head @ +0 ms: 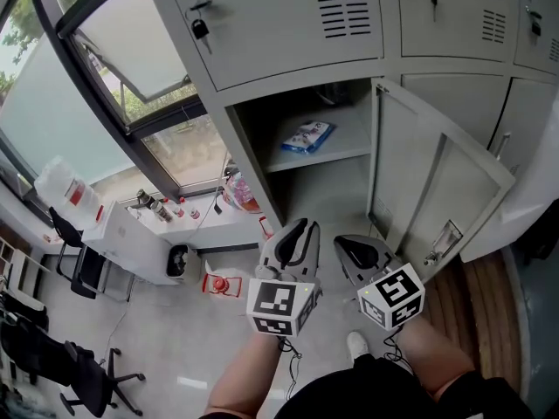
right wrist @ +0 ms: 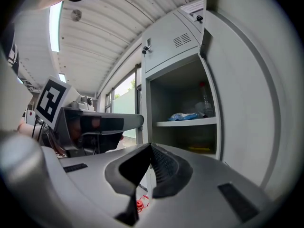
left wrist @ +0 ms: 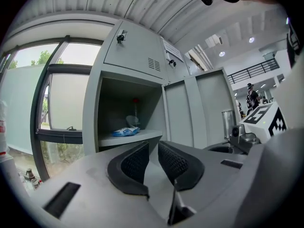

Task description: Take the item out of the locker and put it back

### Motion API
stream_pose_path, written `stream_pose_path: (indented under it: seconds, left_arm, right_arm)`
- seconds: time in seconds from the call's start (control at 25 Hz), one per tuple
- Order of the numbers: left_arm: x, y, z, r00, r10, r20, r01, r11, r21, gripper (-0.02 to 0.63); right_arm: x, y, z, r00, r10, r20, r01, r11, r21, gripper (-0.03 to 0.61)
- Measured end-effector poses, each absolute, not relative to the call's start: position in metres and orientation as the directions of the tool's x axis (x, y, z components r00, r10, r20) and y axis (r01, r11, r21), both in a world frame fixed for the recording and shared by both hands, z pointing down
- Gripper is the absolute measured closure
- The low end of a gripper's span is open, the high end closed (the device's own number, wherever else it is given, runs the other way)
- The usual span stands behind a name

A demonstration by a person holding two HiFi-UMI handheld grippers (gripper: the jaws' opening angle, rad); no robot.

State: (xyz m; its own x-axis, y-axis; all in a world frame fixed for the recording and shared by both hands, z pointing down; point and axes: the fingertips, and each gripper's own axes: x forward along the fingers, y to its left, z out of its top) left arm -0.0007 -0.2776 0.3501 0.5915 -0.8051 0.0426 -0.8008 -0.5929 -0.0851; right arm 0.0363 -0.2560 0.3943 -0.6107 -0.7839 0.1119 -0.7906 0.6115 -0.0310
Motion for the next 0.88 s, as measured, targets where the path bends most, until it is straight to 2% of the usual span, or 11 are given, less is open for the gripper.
stream_pose_path:
  seconds: [0.12, 0.56, 0.88]
  left_arm:
    - [0.004, -0.292, 0.347, 0.588, -0.808, 0.043, -0.803, -0.589, -0.093, 0.529]
    - [0.018, -0.35, 0.336, 0.551, -0.834, 0.033, -0.824, -0.55, -0.135, 0.455]
    - [0.015, -0.405, 0.323, 0.479, -0.877, 0.047, -0.864, -0.48, -0.153, 0.439]
  right_arm:
    - [0.039, -0.265, 0.396, -0.615, -0.78, 0.114, -0.787, 0.616, -0.035, 0.526]
    - [0.045, -0.298, 0.402, -0.623, -0.773, 0.123, -0.781, 0.623, -0.045, 0.526]
    - [0.047, -0.321, 0.404, -0.606, -0.785, 0.126, -0.794, 0.605, -0.055, 0.526]
